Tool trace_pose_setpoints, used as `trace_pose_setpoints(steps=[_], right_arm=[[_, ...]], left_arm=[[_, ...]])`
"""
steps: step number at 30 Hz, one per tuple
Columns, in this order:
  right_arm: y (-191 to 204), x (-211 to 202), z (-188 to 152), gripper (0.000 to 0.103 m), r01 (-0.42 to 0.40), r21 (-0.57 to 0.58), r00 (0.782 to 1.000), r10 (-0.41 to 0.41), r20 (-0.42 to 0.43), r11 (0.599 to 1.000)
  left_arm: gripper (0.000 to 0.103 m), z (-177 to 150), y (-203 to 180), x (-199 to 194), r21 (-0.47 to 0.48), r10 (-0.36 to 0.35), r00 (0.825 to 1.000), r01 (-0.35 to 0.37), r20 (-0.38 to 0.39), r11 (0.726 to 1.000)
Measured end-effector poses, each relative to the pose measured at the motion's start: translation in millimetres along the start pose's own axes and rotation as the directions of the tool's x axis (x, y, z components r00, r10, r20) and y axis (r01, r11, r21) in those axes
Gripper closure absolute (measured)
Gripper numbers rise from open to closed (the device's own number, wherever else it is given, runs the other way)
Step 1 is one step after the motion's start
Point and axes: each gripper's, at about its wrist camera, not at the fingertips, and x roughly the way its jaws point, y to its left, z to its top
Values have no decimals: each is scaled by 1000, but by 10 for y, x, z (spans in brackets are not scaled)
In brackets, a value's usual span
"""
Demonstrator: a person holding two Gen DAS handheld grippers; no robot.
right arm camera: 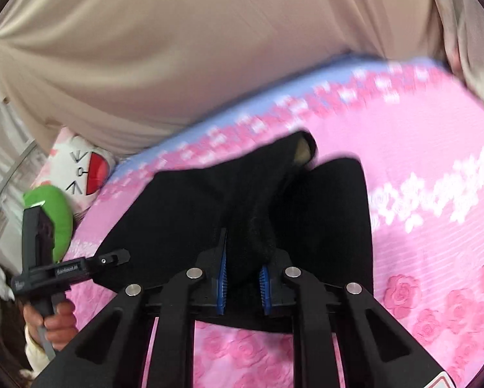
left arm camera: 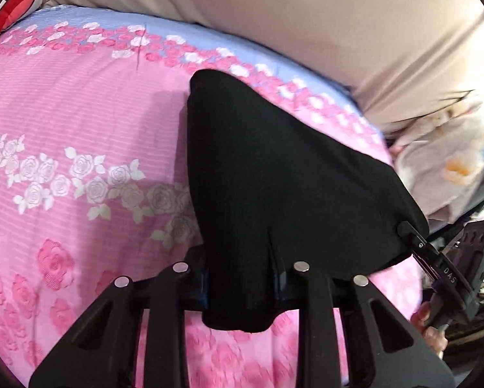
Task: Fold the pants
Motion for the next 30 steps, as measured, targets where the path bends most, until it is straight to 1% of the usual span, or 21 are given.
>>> trace_pose_setpoints(steps=[1,3,5,6,8,10,11,14,15,16,17,18,19,20,22,25,26,27,28,29,30], right_arm=[[38,-35,-10,87,12,-14,1000,-12,5,1000],[-26,81,-109,85,68,-26,997,-69,-34,997],[-204,315,-244,77,177,-24,979,-179,-98,984],[-253,348,-286,76,168,-6,981,-167,-99,986],[-318,243,-292,70,109,72,991,-102,-86,991],[-293,166,-225,64,145,56,988,-141,-60,988],[-290,141,-193,57,170,48,985,-168,-40,984],[-447,125,-68,15,229,80,973,-229,-10,970],[-527,191,-53,15,221,98,975,-219,-34,970],[-609,301,-49,16,208,118,976,-199,-83,971],[-700,434,-91,25,153,161,982,-132,-136,975],[-729,477,-118,48,99,190,988,-74,-133,977],[-705,480,-127,58,60,201,992,-36,-118,978],[-640,452,-116,66,28,214,993,-3,-114,976],[-437,328,-69,73,43,165,995,-28,-92,985],[-181,97,-89,75,-48,142,995,59,-78,989],[-98,75,-156,69,-48,111,993,60,-101,993],[-69,88,-225,58,-32,82,991,42,-126,996],[-54,133,-308,55,9,49,989,-1,-150,999],[-80,189,-411,51,125,18,980,-121,-156,992],[-106,185,-457,51,186,19,973,-182,-140,982]], left_arm=[[77,-29,8,-17,6,-6,1000,7,-15,1000],[72,-72,19,97,30,35,998,-33,-46,999],[49,-157,22,259,46,98,993,-95,-71,994],[44,-187,20,233,40,120,992,-118,-47,992],[16,-223,-42,127,68,191,981,-193,25,979],[6,-212,-85,94,87,245,967,-251,71,964],[6,-190,-79,118,80,250,966,-255,72,964],[6,-128,33,317,26,194,981,-194,3,981],[6,-128,82,363,6,166,986,-166,-17,986],[18,-121,94,352,3,155,988,-155,22,988],[52,-120,74,340,18,94,995,-94,18,995],[59,-134,73,333,9,36,999,-36,-6,999],[71,-115,72,265,-1,24,1000,-24,3,1000],[77,-102,45,180,19,28,999,-28,15,999],[81,-101,5,-6,38,15,1000,-16,25,999],[80,-188,34,-294,64,45,999,-46,24,997],[78,-245,76,-346,74,76,997,-77,16,994],[74,-261,113,-320,80,98,995,-98,5,992],[65,-320,185,-259,90,139,990,-137,-16,986],[49,-358,254,-217,86,170,985,-167,-27,982],[42,-391,294,-211,68,185,982,-183,-21,981]])
